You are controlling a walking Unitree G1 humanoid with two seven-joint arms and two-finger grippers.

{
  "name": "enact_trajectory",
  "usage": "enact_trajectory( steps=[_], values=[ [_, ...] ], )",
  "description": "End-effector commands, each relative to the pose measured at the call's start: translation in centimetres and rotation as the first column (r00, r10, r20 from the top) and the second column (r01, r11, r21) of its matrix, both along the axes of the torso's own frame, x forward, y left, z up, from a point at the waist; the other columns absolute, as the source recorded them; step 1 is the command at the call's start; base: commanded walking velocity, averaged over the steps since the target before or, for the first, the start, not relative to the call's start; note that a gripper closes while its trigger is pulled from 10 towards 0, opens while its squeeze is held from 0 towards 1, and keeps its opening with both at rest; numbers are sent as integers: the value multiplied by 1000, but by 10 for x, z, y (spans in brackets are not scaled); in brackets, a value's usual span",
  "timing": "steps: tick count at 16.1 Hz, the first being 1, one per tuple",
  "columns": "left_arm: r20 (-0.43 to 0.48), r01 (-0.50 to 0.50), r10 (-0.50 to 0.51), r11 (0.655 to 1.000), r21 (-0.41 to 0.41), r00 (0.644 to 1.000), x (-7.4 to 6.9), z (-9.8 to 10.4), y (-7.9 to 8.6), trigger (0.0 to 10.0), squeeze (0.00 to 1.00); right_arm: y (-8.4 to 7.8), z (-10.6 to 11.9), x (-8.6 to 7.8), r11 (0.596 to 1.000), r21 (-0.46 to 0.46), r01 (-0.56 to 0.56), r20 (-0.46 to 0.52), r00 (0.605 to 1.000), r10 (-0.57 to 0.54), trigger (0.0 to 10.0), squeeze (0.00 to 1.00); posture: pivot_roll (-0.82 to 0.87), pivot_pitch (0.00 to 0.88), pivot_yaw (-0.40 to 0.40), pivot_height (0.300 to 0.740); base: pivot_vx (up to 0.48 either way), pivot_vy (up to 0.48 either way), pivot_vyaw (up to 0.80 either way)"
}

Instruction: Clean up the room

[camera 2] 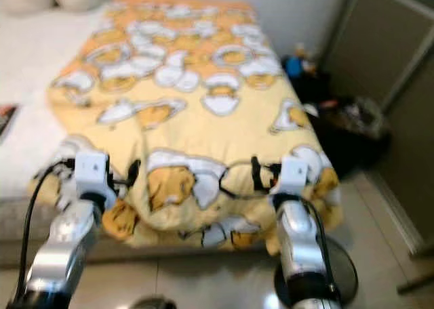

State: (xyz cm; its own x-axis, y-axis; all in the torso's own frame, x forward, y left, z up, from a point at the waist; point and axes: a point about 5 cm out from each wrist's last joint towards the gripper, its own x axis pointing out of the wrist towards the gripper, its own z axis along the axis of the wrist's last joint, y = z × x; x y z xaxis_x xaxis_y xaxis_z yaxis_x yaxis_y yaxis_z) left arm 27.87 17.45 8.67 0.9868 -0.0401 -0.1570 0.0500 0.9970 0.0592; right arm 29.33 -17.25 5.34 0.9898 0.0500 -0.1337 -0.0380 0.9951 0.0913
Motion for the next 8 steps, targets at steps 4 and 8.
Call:
enact_trajectory(
  steps=[4, 8],
  values=[
    [43, 50, -50, 999, -6, 998, 4, 11, -2, 10000, 0, 16, 4, 6, 998, -31, -53, 26, 998, 54, 10000, 0, 53, 6, -41, 740, 0, 360, 156],
    [52, 33, -32, 999, -24, 998, 6, 12, -2, 10000, 0, 20, 3, 6, 997, -26, -72, 25, 997, 73, 10000, 0, 50, 0, -43, 740, 0, 480, 0]
  ],
)
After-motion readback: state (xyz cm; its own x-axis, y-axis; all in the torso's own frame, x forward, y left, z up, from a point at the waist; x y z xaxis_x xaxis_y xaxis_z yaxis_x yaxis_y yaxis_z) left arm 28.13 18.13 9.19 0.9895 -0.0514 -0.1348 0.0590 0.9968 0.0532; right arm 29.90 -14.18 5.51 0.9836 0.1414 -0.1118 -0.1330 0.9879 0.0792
